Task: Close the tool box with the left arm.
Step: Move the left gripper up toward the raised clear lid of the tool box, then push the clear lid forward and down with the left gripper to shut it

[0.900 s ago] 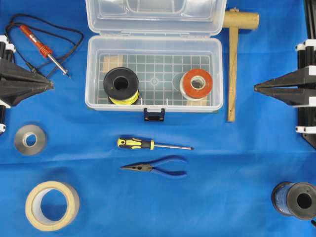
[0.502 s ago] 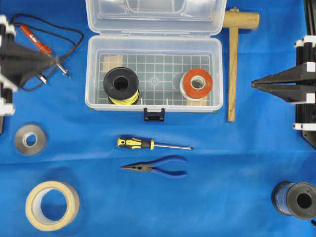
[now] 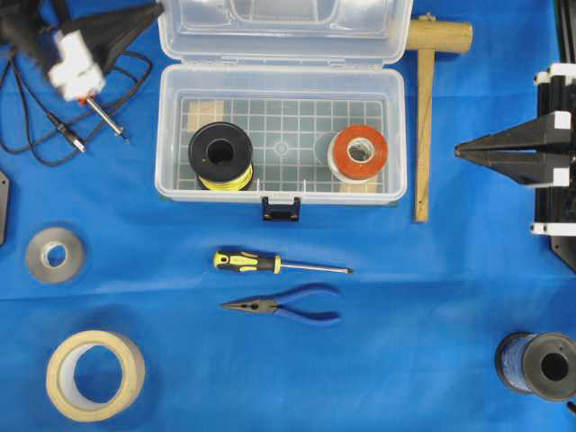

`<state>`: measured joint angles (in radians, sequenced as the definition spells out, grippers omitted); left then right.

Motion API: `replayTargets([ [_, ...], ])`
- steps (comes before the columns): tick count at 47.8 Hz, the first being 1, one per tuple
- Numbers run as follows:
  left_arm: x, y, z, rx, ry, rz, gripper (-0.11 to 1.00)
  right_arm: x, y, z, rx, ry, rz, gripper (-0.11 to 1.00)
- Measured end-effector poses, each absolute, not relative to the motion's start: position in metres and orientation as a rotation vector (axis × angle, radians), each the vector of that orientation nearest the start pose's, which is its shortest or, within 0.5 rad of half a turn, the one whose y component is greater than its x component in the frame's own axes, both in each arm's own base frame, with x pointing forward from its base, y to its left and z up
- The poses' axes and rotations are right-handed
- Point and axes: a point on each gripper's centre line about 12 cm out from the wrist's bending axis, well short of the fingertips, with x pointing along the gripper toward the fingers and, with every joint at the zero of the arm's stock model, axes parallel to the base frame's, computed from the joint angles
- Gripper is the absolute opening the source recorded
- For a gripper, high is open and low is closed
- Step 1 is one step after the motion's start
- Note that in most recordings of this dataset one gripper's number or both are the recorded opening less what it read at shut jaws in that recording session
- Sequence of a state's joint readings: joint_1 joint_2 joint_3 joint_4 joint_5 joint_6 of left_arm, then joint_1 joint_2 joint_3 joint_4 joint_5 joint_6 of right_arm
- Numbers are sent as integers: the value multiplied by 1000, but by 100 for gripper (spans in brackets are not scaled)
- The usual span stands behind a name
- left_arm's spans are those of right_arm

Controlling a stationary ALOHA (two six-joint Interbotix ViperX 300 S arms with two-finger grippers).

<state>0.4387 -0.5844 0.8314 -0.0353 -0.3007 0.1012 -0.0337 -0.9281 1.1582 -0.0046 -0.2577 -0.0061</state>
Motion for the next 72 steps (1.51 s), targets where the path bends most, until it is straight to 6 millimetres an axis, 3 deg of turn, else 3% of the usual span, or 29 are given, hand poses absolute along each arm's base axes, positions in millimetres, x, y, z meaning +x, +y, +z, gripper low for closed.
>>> replayTargets([
  [13, 302, 186, 339, 132, 117, 550, 93, 209, -7, 286, -11, -9, -33, 0],
  [24, 336, 234, 319, 94, 319, 577, 93, 211, -10, 282, -10, 6, -45, 0],
  [35, 353, 269, 290, 34, 485, 592, 93, 213, -12, 278, -10, 29, -54, 0],
  [42, 360, 275, 270, 1, 587, 574, 93, 214, -12, 277, -11, 40, -55, 0],
  [52, 364, 277, 259, -40, 704, 548, 93, 214, -12, 277, -9, 40, -57, 0],
  [72, 371, 259, 266, -52, 800, 487, 93, 214, -12, 273, -9, 54, -57, 0],
])
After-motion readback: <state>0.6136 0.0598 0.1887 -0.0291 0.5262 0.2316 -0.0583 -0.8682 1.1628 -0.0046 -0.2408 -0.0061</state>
